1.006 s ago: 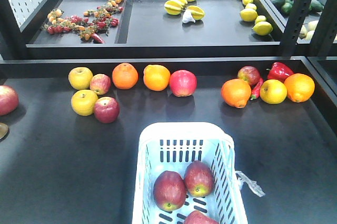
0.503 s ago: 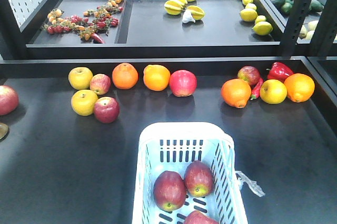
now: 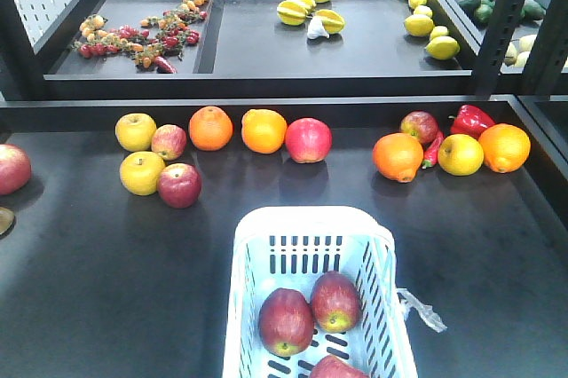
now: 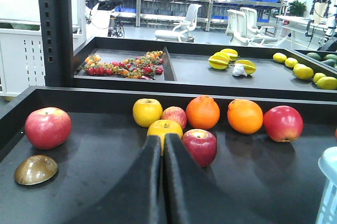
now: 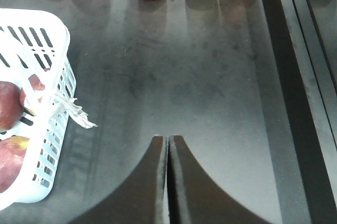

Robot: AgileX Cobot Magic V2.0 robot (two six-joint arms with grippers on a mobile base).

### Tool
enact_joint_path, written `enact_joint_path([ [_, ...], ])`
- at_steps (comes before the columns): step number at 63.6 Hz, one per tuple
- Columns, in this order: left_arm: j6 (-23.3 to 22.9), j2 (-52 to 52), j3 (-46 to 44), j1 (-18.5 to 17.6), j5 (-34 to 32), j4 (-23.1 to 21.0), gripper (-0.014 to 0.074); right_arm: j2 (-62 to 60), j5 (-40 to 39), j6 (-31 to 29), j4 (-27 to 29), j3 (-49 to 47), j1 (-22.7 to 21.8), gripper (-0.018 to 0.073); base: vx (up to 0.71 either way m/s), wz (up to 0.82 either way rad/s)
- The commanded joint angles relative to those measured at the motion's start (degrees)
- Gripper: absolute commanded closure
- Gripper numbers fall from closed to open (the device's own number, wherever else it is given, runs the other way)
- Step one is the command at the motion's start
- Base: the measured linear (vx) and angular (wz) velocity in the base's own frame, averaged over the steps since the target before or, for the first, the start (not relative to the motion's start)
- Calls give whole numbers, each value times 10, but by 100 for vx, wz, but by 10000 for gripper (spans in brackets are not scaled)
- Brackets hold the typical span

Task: Pick three apples into basket with both arms

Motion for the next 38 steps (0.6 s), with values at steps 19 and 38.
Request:
enact_joint_path([
  [19,-5,-8,13,1,-49,-5,603,3,-28,-5,-14,-16,-4,568,0,0],
  [38,-5,-8,13,1,-49,-5,603,3,-28,-5,-14,-16,-4,568,0,0],
])
